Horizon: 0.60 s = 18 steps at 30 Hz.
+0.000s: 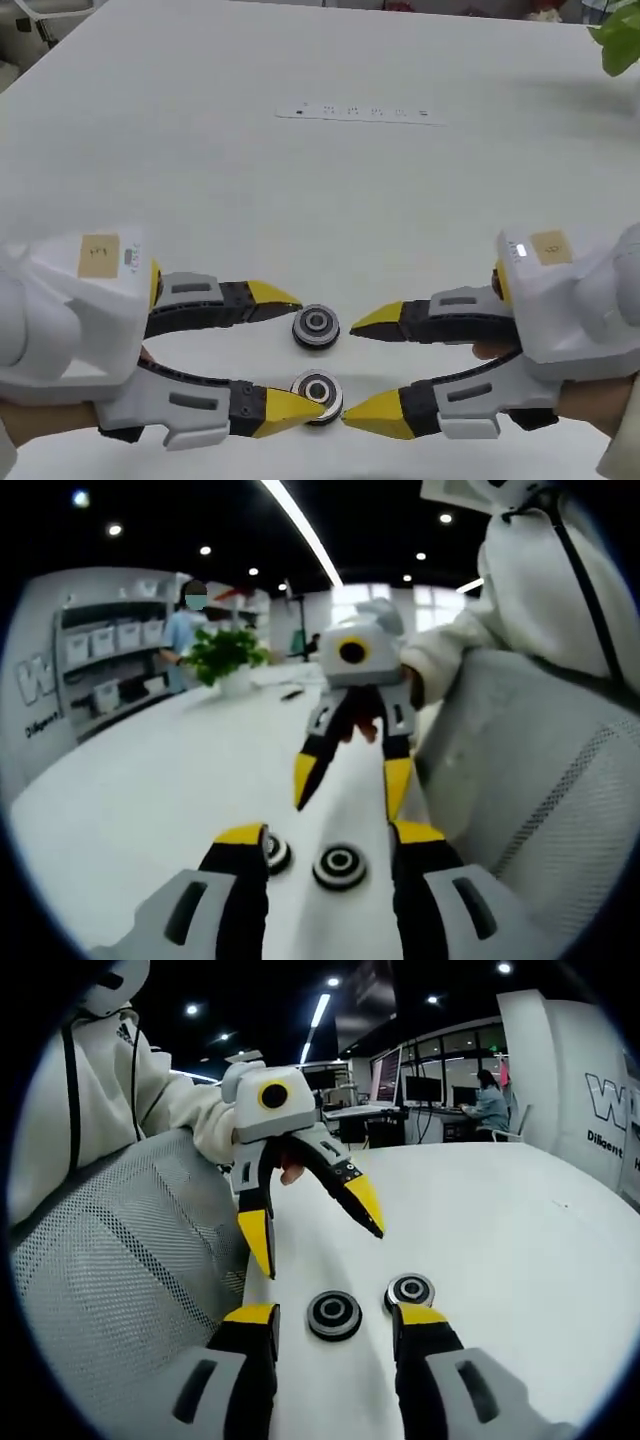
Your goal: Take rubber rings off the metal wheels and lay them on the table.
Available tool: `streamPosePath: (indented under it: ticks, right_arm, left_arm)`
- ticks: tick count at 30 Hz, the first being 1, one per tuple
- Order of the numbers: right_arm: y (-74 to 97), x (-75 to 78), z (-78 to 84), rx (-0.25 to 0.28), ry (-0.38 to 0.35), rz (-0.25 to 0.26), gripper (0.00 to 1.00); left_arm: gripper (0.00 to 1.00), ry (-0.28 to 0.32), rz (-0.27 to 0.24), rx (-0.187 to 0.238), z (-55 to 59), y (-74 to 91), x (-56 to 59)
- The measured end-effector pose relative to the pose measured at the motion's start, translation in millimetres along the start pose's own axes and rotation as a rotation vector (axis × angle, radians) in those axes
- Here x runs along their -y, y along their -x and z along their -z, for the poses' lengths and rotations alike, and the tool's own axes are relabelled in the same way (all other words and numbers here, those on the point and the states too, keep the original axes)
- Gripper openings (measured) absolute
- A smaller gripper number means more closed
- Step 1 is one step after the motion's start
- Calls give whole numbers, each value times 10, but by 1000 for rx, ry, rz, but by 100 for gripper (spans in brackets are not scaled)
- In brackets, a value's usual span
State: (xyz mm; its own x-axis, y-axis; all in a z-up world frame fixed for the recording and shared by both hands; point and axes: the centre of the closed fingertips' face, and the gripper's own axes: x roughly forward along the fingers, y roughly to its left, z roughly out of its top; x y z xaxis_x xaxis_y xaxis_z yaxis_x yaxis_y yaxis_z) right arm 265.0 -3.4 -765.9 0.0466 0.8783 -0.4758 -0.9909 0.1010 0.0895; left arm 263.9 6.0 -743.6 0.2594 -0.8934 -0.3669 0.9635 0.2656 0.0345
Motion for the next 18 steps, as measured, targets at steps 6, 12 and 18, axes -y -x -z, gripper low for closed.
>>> streamPosePath:
  ticks: [6, 12, 18]
  right_arm:
    - [-50, -14, 78, -15, -2, -9, 39]
    - [-94, -20, 116, -15, 0, -14, 32]
    - [-115, 13, 177, -22, -12, -2, 31]
  left_arm:
    - [45, 2, 21, -14, 57, -60, 41]
    - [40, -13, 28, -35, 129, -100, 65]
    - [34, -5, 25, -44, 178, -130, 47]
